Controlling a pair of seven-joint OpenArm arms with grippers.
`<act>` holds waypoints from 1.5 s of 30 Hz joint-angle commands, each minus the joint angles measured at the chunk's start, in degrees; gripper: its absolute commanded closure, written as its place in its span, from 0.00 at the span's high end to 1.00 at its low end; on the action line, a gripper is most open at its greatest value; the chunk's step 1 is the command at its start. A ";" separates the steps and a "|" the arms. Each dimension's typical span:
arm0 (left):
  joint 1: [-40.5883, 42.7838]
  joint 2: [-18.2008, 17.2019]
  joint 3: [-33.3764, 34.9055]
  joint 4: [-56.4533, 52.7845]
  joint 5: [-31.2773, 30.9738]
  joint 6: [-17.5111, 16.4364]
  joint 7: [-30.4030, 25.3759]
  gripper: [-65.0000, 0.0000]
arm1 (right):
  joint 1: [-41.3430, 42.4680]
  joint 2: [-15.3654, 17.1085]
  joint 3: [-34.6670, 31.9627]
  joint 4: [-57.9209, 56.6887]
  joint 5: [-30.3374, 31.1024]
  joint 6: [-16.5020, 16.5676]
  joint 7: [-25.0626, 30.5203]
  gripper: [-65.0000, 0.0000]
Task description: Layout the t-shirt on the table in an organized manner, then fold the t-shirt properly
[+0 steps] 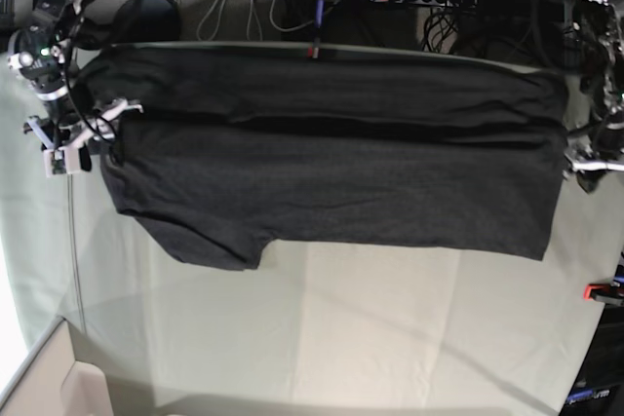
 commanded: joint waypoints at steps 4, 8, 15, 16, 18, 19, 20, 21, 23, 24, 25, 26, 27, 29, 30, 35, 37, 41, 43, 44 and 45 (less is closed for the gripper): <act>-5.94 -0.81 0.13 -1.86 0.12 -0.48 -1.05 0.50 | 3.31 0.63 0.22 0.31 0.90 -0.23 1.08 0.49; -15.87 -0.72 2.68 -12.15 2.14 -0.48 -0.96 0.50 | 7.53 0.71 0.22 -3.73 0.81 -0.23 1.00 0.49; -31.35 -0.28 11.56 -30.70 12.52 -0.48 -1.58 0.50 | 12.01 0.98 0.31 -6.02 0.72 -0.23 -5.16 0.49; -32.84 -0.28 12.09 -33.60 12.87 -0.48 -2.55 0.50 | 12.19 0.98 0.22 -6.20 0.72 -0.23 -5.16 0.49; -35.74 -0.28 12.53 -39.40 13.48 -0.48 -6.68 0.50 | 12.19 0.98 0.14 -6.20 0.72 -0.23 -5.07 0.49; -36.80 -0.28 12.97 -42.39 13.48 -0.48 -9.58 0.50 | 12.19 0.98 0.14 -6.20 0.72 -0.23 -5.07 0.49; -37.50 -0.28 14.28 -44.94 13.48 -0.48 -11.95 0.50 | 12.19 0.98 0.14 -6.20 0.72 -0.23 -5.07 0.49; -38.12 -0.28 16.13 -47.57 13.48 -0.48 -13.97 0.50 | 12.19 0.98 0.14 -6.20 0.72 -0.23 -5.07 0.49; -38.29 -0.28 20.44 -51.18 13.40 -0.48 -17.75 0.50 | 12.10 0.98 0.14 -6.20 0.72 -0.23 -5.07 0.49; -38.38 -0.28 22.37 -52.06 13.13 -0.48 -19.42 0.50 | 12.01 0.98 0.14 -6.20 0.72 -0.23 -5.07 0.49; -38.38 -0.28 24.39 -52.23 12.96 -0.48 -20.92 0.50 | 11.92 0.98 0.14 -6.20 0.72 -0.23 -5.07 0.49; -38.20 -0.28 26.06 -52.32 12.87 -0.48 -22.33 0.50 | 11.92 0.98 0.14 -6.20 0.72 -0.23 -5.07 0.49; -38.20 -0.11 27.47 -52.85 12.78 -0.48 -23.38 0.50 | 11.92 0.98 0.14 -6.20 0.72 -0.23 -5.07 0.49; -38.20 1.12 28.35 -52.94 12.87 -0.48 -24.52 0.50 | 12.01 0.98 0.14 -6.20 0.72 -0.23 -5.07 0.49; -38.20 1.39 28.26 -52.94 13.13 -0.48 -24.52 0.50 | 12.01 0.98 0.14 -6.20 0.72 -0.23 -5.07 0.49; -38.20 1.56 28.44 -52.94 13.22 -0.48 -24.52 0.50 | 11.75 0.89 0.14 -6.20 0.72 -0.23 -5.07 0.49; -38.20 1.74 28.35 -52.94 13.22 -0.48 -24.61 0.50 | 11.75 0.89 0.14 -6.20 0.72 -0.23 -5.07 0.49; -37.41 1.74 28.17 -52.85 12.87 -0.48 -24.61 0.50 | 11.75 0.89 0.14 -6.20 0.72 -0.23 -5.07 0.49; -37.32 1.56 28.17 -52.76 12.87 -0.48 -24.61 0.50 | 11.83 0.98 0.14 -6.20 0.72 -0.23 -5.07 0.49; -37.32 1.48 28.17 -52.76 12.87 -0.48 -24.61 0.50 | 11.92 0.98 0.14 -6.20 0.72 -0.23 -5.07 0.49; -37.32 1.48 28.17 -52.76 12.87 -0.48 -24.61 0.50 | 11.92 0.98 0.14 -6.20 0.72 -0.23 -5.07 0.49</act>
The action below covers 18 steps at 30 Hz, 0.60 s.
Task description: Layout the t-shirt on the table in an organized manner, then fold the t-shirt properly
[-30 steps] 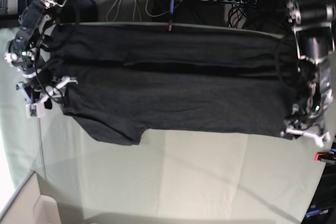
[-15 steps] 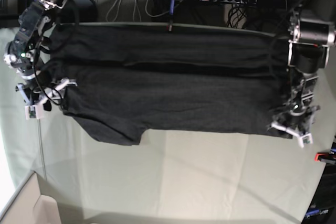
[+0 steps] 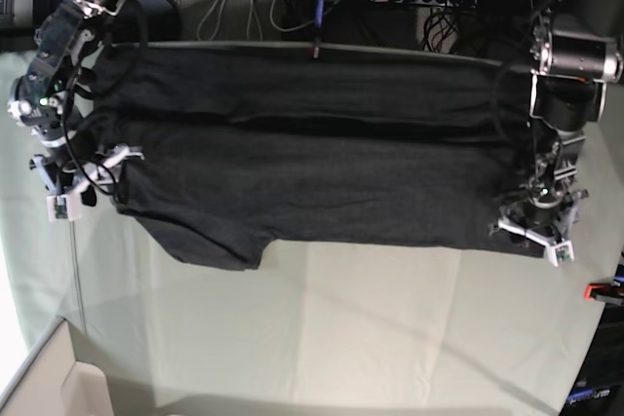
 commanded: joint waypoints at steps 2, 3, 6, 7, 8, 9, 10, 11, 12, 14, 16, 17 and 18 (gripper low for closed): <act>-1.70 -0.91 -0.24 0.79 -0.07 0.26 -1.31 0.50 | 0.86 0.63 0.07 0.95 0.85 0.19 1.31 0.49; -1.70 -0.99 -0.24 0.79 -0.07 0.26 -1.31 0.50 | 0.95 0.63 0.07 0.95 0.85 0.19 1.31 0.49; -1.61 -1.70 -0.24 0.79 -0.07 0.44 -1.31 0.50 | 0.95 0.63 0.07 0.95 0.85 0.19 1.31 0.49; -1.61 -1.70 -0.24 0.79 -0.07 0.44 -1.31 0.50 | 0.86 0.63 0.07 0.95 0.85 0.19 1.31 0.49; -1.61 -1.79 -0.24 0.79 -0.07 0.44 -1.31 0.50 | 0.86 0.63 0.07 0.95 0.85 0.19 1.31 0.49; -1.61 -1.79 -0.24 0.79 -0.07 0.44 -1.31 0.50 | 0.86 0.63 0.07 0.95 0.85 0.19 1.31 0.49; -1.61 -1.79 -0.24 0.79 -0.07 0.44 -1.31 0.50 | 0.86 0.63 0.07 0.95 0.85 0.19 1.31 0.49; -1.61 -1.79 -0.24 0.79 -0.07 0.53 -1.31 0.50 | 0.86 0.63 0.07 0.95 0.85 0.19 1.31 0.49; -1.61 -1.87 -0.24 0.79 -0.07 0.53 -1.31 0.50 | 0.86 0.63 0.07 0.95 0.85 0.19 1.31 0.49; -1.61 -1.96 -0.24 0.70 -0.07 0.53 -1.14 0.50 | 0.86 0.63 0.07 0.95 0.85 0.19 1.31 0.49; -1.61 -1.87 -0.24 0.70 -0.07 0.53 -1.05 0.50 | 0.78 0.63 0.07 0.95 0.85 0.19 1.31 0.49; -1.61 -1.79 -0.24 0.61 -0.07 0.53 -1.05 0.50 | 0.78 0.63 0.07 0.95 0.85 0.19 1.31 0.49; -1.61 -1.79 -0.24 0.52 -0.07 0.53 -1.05 0.50 | 0.78 0.63 0.07 0.95 0.85 0.19 1.31 0.49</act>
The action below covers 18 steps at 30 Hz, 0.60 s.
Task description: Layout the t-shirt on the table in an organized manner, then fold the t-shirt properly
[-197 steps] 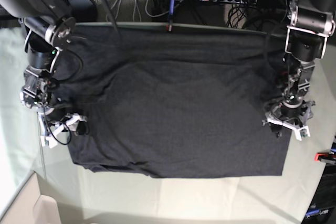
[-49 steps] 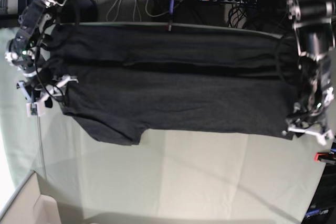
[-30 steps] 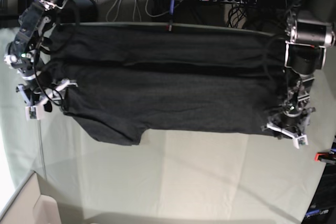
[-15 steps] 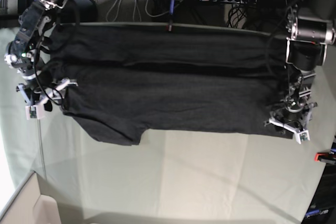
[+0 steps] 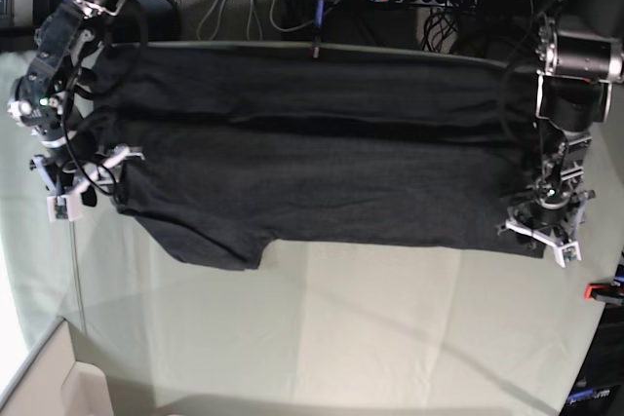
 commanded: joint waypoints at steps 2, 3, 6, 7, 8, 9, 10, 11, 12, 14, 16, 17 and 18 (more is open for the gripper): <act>-1.44 -0.67 -0.22 -1.43 -0.07 0.44 -1.29 0.50 | 0.69 0.65 0.07 0.95 0.85 0.17 1.31 0.49; -1.44 -0.67 -0.31 -2.75 -0.07 0.35 -1.46 0.50 | 0.69 0.65 0.07 0.95 0.85 0.17 1.31 0.49; -1.44 -0.58 -0.31 -4.69 -0.07 0.18 -1.46 0.50 | 0.86 0.65 0.07 0.95 0.85 0.17 1.31 0.49; -1.44 -0.49 -0.31 -5.04 -0.07 0.18 -1.46 0.50 | 0.95 0.65 0.07 0.95 0.85 0.17 1.31 0.49; -1.35 -0.49 -0.31 -5.04 -0.16 0.18 -1.46 0.50 | 0.95 0.65 0.07 0.95 0.85 0.17 1.31 0.49; -0.73 -0.41 -0.31 -4.77 -0.16 0.18 -1.46 0.49 | 1.04 0.65 0.07 0.95 0.85 0.17 1.31 0.49; -0.12 -0.06 -0.31 -4.42 -0.16 0.18 -1.55 0.47 | 1.04 0.65 0.07 0.95 0.85 0.17 1.31 0.49; 0.06 0.12 -0.31 -4.16 -0.16 0.18 -1.55 0.42 | 1.13 0.65 0.07 0.86 0.85 0.17 1.31 0.49; 0.24 0.21 -0.31 -3.89 -0.16 0.18 -1.55 0.37 | 1.65 0.65 0.07 0.86 0.85 0.17 1.31 0.49; 0.41 0.21 -0.31 -3.19 -0.16 0.18 -1.55 0.24 | 2.71 0.65 0.07 -0.19 0.85 0.17 1.31 0.49; 0.50 0.30 -0.31 -2.31 -0.16 0.18 -1.29 0.09 | 4.29 0.65 -0.02 -2.57 0.85 0.17 1.31 0.49; 0.50 0.30 -0.31 -1.96 -0.16 0.18 -1.20 0.01 | 5.52 0.83 -0.02 -4.15 0.85 0.17 1.31 0.49; 0.50 0.30 -0.31 -1.87 -0.16 0.18 -1.11 0.00 | 6.49 1.62 -0.02 -5.99 0.85 0.17 1.31 0.49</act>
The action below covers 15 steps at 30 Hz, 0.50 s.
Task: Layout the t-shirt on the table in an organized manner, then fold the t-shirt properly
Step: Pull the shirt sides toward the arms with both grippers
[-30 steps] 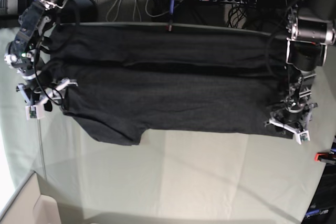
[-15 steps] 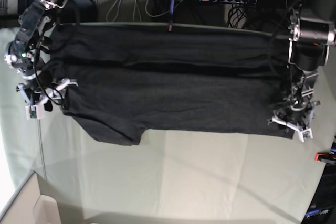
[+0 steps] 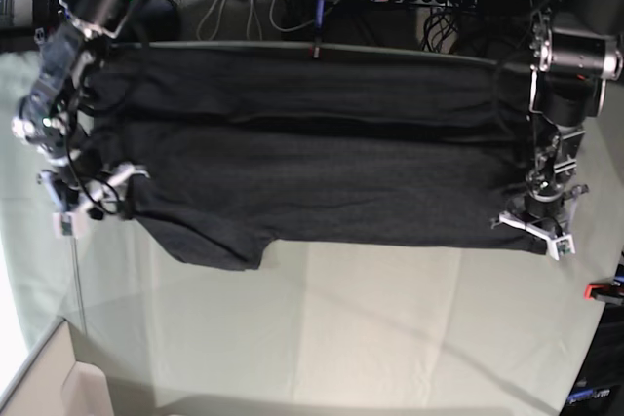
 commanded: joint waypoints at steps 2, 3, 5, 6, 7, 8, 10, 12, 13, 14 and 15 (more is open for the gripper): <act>-0.44 -0.77 -0.02 0.12 -0.03 0.72 1.82 0.01 | 3.00 1.91 -1.29 -2.96 0.94 0.17 1.42 0.49; -0.44 -0.77 -0.02 0.12 -0.03 0.72 1.82 0.00 | 3.97 2.70 -2.44 -5.07 0.94 0.17 1.60 0.49; -0.44 -0.77 -0.02 0.12 -0.03 0.72 1.82 0.00 | 5.38 4.37 -4.99 -8.85 0.94 0.17 1.77 0.49; -0.44 -0.77 -0.02 0.12 -0.03 0.72 1.82 0.00 | 6.08 4.89 -6.39 -10.52 0.94 0.17 1.86 0.49; -0.44 -0.86 -0.02 0.12 -0.03 0.72 1.82 0.00 | 6.87 5.77 -7.97 -12.10 0.94 0.17 1.86 0.49; -0.44 -0.95 -0.02 0.12 -0.03 0.72 1.82 0.00 | 7.49 6.39 -9.56 -13.59 0.94 0.17 1.95 0.49; -0.44 -1.13 -0.02 0.12 -0.03 0.72 1.82 0.00 | 8.37 7.44 -12.11 -15.79 0.94 0.17 2.65 0.49; -0.44 -1.21 -0.02 0.12 -0.03 0.72 1.82 0.00 | 8.63 8.59 -14.22 -17.55 0.85 0.17 5.47 0.49; -0.44 -1.21 -0.02 0.12 -0.03 0.72 1.82 0.00 | 8.63 9.03 -15.10 -18.08 0.85 0.17 6.96 0.49; -0.44 -1.21 -0.02 0.12 -0.03 0.72 1.82 0.00 | 8.54 9.47 -15.62 -18.52 0.85 0.17 8.19 0.49; -0.44 -1.21 -0.02 0.12 -0.03 0.72 1.82 0.00 | 8.28 9.99 -16.24 -18.69 0.85 0.17 9.25 0.49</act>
